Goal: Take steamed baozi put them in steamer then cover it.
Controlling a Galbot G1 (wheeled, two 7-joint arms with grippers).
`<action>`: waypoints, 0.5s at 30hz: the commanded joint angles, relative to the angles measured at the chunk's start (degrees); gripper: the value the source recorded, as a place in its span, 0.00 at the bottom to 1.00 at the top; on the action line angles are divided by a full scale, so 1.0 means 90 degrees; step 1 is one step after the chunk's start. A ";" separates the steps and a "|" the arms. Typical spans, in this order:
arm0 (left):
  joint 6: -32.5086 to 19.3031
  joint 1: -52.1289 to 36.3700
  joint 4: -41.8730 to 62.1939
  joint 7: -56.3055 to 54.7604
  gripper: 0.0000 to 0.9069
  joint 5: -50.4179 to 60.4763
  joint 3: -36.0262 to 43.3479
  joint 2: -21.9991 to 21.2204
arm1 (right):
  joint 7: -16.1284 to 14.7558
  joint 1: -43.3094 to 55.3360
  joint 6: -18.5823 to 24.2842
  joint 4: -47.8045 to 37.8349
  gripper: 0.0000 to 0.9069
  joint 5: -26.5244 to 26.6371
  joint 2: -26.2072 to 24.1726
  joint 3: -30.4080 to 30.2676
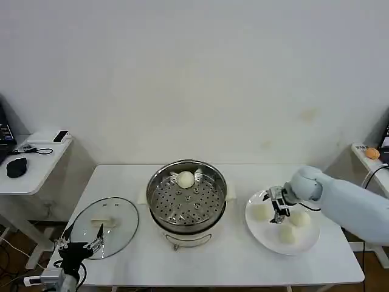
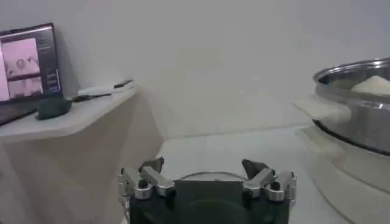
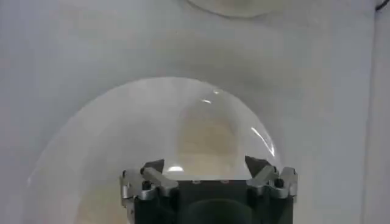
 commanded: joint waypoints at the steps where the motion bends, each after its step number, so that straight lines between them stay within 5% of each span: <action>1: -0.0002 -0.0031 0.0042 -0.0004 1.00 0.0003 0.0009 0.0003 | 0.0030 -0.0215 -0.0053 -0.0477 0.97 -0.0169 0.0422 0.0159; 9: 0.0005 -0.0054 0.0077 -0.0001 1.00 0.0002 0.0018 0.0014 | -0.0085 -0.0172 -0.0168 -0.0474 0.80 -0.0263 0.0439 0.0141; 12: 0.0005 -0.0060 0.0086 -0.0003 1.00 0.0003 0.0026 0.0011 | -0.0095 -0.0140 -0.0206 -0.0487 0.64 -0.0237 0.0446 0.0152; 15: 0.0012 -0.0060 0.0090 -0.0006 1.00 0.0001 0.0027 0.0011 | -0.0129 -0.0113 -0.0222 -0.0434 0.62 -0.0188 0.0426 0.0145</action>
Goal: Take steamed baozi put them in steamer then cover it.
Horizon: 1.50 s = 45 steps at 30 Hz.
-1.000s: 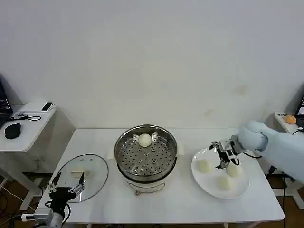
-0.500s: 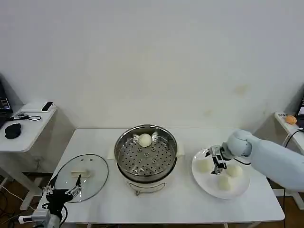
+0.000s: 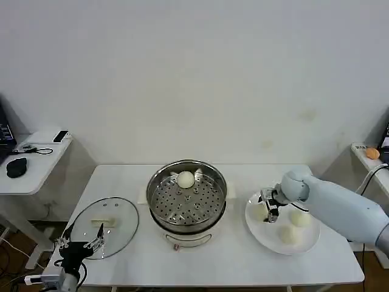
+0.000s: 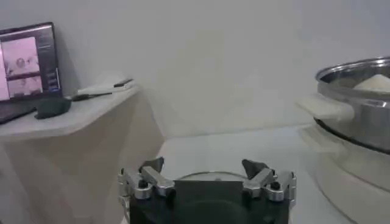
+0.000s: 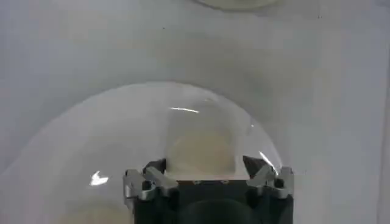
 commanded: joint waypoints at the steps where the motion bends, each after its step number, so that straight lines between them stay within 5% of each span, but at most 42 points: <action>1: 0.0010 0.0000 0.0009 -0.0004 1.00 -0.0002 0.0004 0.0002 | -0.0057 -0.0005 -0.0068 -0.0063 0.62 -0.0001 0.0080 0.0019; 12: 0.0023 0.0025 -0.0042 -0.0001 1.00 -0.0006 -0.0008 0.0007 | -0.0229 0.1030 -0.0121 0.0688 0.62 0.0406 -0.0659 -0.0279; 20: 0.0022 0.0013 -0.0075 0.0005 1.00 -0.0001 -0.0003 -0.0005 | -0.0121 0.2665 -0.0382 0.1301 0.63 0.1543 -0.0852 -0.1006; 34: 0.0015 0.0019 -0.0138 0.0003 1.00 0.0002 -0.0053 0.0006 | 0.0446 0.4469 -0.1477 0.2082 0.64 0.3723 0.0715 -0.2041; 45: 0.0017 0.0030 -0.0193 0.0005 1.00 0.0035 -0.0109 0.0010 | 0.1341 0.3826 -0.2174 0.1497 0.64 0.4752 0.2563 -0.2154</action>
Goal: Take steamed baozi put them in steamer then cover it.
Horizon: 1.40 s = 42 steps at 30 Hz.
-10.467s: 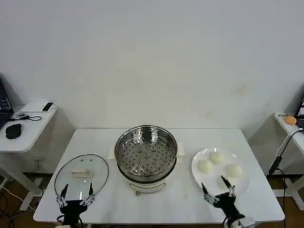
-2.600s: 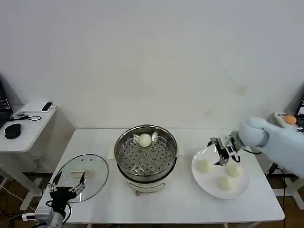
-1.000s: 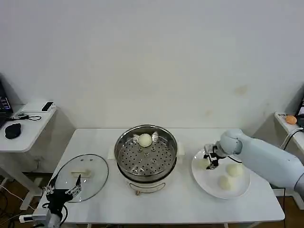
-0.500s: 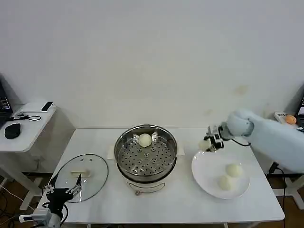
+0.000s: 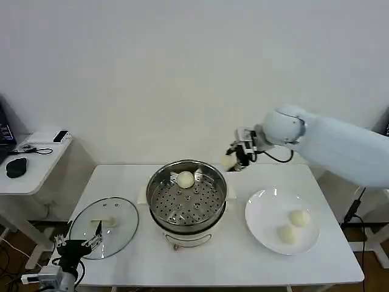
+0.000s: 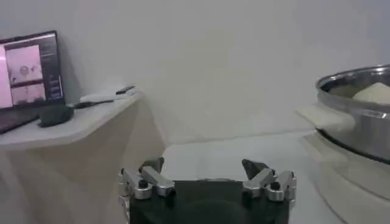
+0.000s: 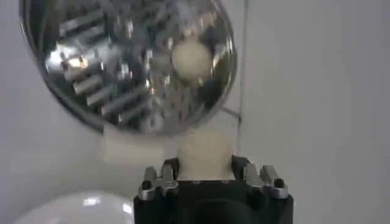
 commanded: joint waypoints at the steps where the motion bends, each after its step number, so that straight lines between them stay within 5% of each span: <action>1: -0.0002 0.0013 -0.0021 0.0001 1.00 0.0029 -0.0005 -0.0013 | 0.0678 -0.0083 -0.0661 -0.0350 0.64 0.1100 0.1691 -0.0298; 12: -0.0032 0.0062 -0.0036 -0.0001 1.00 0.0028 -0.0130 -0.0048 | 0.0752 -0.0785 -0.0848 -0.1427 0.64 0.1048 0.2716 -0.0302; 32: -0.0050 0.0053 0.0003 -0.0001 1.00 0.0060 -0.0074 -0.0097 | 0.0783 -0.1138 -0.0960 -0.1666 0.64 0.0797 0.2780 -0.0327; 35: -0.0051 0.0056 -0.0014 -0.0005 1.00 0.0057 -0.0074 -0.0112 | 0.0673 -0.1130 -0.0952 -0.1620 1.00 0.0664 0.2729 -0.0327; 42: -0.0054 0.0072 -0.0009 -0.0007 1.00 0.0058 -0.0056 -0.0114 | 0.0565 -0.0788 -0.0898 -0.1210 1.00 0.0597 0.2337 -0.0258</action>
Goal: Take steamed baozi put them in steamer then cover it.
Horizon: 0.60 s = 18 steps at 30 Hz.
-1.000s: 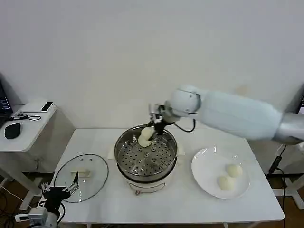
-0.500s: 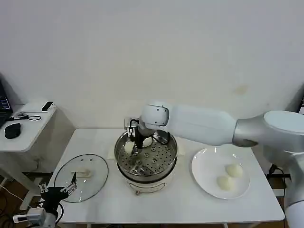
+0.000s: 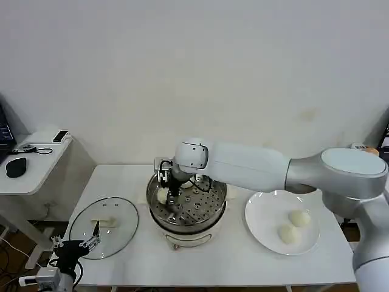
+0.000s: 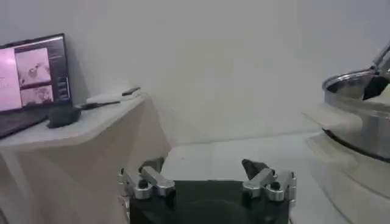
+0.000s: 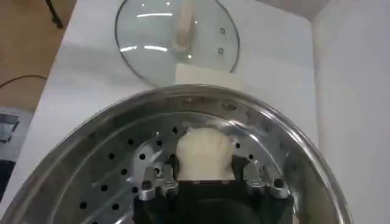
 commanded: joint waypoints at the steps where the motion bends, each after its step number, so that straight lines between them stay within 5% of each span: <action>1: -0.0006 0.0009 0.0021 0.0000 1.00 -0.0001 0.0009 0.0015 | -0.0213 0.0338 0.0081 0.0366 1.00 -0.0170 -0.0356 0.0043; 14: 0.0024 0.0004 -0.0049 0.0015 1.00 -0.0034 0.0071 0.0115 | -0.1424 0.1624 0.0896 0.1842 1.00 -0.1213 -0.3058 -0.0258; 18: 0.0019 0.0014 -0.0032 0.0019 1.00 -0.0036 0.0103 0.0130 | -0.1570 0.1710 0.1041 0.2294 1.00 -0.1387 -0.3952 -0.0289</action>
